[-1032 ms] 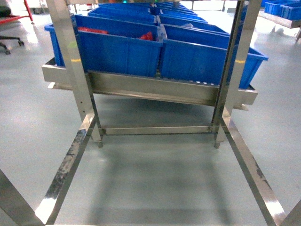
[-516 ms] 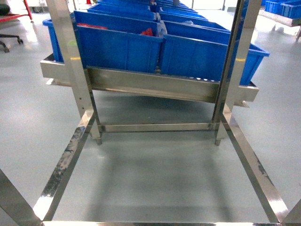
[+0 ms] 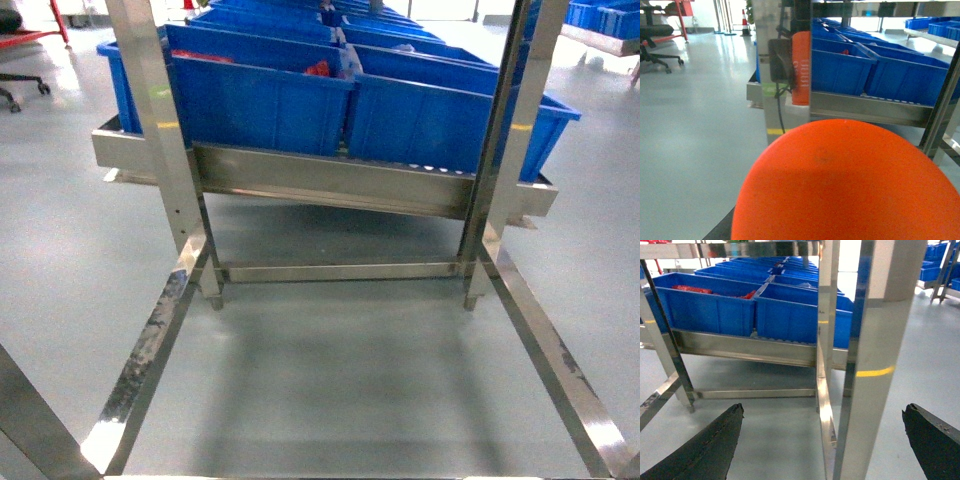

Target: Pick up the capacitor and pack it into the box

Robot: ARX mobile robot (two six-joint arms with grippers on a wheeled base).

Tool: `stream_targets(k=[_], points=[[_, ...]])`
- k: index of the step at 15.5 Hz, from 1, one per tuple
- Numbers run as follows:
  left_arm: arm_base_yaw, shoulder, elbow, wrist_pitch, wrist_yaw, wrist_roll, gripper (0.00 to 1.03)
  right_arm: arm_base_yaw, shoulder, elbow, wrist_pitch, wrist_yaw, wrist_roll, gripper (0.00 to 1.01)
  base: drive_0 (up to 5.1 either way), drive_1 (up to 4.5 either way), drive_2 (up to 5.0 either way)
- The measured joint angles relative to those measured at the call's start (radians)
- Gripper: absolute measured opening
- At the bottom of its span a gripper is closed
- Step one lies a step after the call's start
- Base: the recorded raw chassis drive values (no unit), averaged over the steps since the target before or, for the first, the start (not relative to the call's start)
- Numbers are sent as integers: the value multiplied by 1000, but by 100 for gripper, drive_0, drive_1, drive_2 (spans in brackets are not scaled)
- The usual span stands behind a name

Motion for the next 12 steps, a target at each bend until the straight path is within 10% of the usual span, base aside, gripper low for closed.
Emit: stream_targets(k=[12], points=[[0, 0, 0, 2, -1, 0, 43, 0, 0, 0, -3, -1, 0, 98, -490, 226, 271]])
